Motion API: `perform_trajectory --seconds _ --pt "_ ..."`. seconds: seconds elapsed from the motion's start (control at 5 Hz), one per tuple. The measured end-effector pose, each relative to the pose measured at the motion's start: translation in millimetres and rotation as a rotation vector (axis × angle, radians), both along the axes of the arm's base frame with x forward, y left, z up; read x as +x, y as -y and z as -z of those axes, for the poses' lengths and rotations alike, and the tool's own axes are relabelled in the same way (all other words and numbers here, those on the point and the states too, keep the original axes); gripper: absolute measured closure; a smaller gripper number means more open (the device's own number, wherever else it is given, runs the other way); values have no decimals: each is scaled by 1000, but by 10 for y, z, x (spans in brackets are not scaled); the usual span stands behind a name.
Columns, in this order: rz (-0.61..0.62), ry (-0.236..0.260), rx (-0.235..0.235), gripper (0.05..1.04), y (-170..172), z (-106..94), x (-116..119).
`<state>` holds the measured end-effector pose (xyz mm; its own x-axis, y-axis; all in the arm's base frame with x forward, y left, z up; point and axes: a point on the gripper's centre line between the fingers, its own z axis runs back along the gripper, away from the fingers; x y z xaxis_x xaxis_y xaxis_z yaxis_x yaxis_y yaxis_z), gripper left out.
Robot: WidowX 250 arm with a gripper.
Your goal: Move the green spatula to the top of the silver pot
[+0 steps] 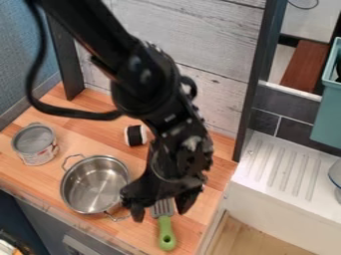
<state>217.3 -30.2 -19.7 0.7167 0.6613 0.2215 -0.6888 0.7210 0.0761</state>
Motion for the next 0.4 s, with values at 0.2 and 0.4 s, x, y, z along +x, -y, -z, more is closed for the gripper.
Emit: perform_trajectory --seconds 0.2,0.4 --pt "30 -21 -7 83 102 58 -2" --pt "50 -45 -9 83 144 151 9"
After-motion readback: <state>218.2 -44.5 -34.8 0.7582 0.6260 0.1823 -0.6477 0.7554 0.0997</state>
